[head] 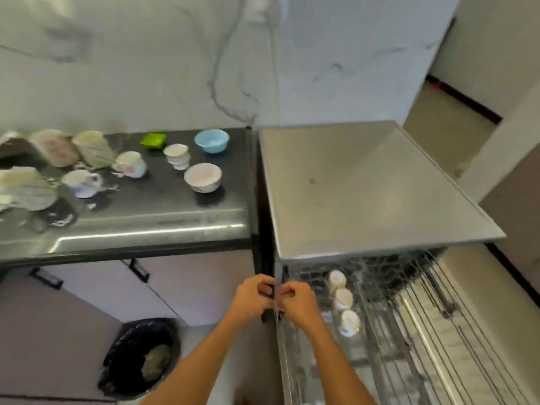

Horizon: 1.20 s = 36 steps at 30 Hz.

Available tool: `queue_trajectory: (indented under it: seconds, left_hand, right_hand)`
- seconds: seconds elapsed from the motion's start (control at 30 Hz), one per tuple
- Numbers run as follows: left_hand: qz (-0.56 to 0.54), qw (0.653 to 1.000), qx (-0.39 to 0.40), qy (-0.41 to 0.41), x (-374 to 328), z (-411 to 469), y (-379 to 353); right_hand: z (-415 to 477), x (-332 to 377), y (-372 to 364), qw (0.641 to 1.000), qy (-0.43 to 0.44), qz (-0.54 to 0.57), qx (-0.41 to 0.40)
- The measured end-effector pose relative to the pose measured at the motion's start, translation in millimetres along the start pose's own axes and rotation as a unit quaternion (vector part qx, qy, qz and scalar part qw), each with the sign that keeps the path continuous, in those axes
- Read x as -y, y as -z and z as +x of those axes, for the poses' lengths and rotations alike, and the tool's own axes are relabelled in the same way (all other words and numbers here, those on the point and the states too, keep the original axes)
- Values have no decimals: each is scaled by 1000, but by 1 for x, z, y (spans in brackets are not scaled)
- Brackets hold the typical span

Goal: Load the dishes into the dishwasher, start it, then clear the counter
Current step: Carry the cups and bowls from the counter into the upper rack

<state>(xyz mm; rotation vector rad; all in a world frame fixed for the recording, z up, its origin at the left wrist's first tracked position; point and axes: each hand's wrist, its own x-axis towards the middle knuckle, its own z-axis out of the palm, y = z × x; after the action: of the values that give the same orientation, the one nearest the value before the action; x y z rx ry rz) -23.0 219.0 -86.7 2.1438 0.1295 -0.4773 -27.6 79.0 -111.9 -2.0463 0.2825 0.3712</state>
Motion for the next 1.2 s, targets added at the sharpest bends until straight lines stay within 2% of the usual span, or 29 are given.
queue_trajectory:
  seconds: [0.13, 0.3, 0.57, 0.83, 1.2]
  left_hand:
    - [-12, 995, -97, 7, 20, -18, 68]
    - [-59, 982, -179, 12, 45, -27, 146]
    - [-79, 969, -236, 7, 90, -10, 265]
    - [-99, 967, -233, -1, 119, 27, 338]
    - [-111, 974, -197, -25, 82, 134, 378]
  right_hand:
    - [2, 63, -32, 995, 85, -21, 54]
    - [13, 130, -81, 980, 166, -51, 94]
    - [39, 229, -170, 977, 197, -31, 81]
    - [70, 282, -225, 979, 204, -18, 5]
    - [179, 344, -213, 982, 164, 5, -97]
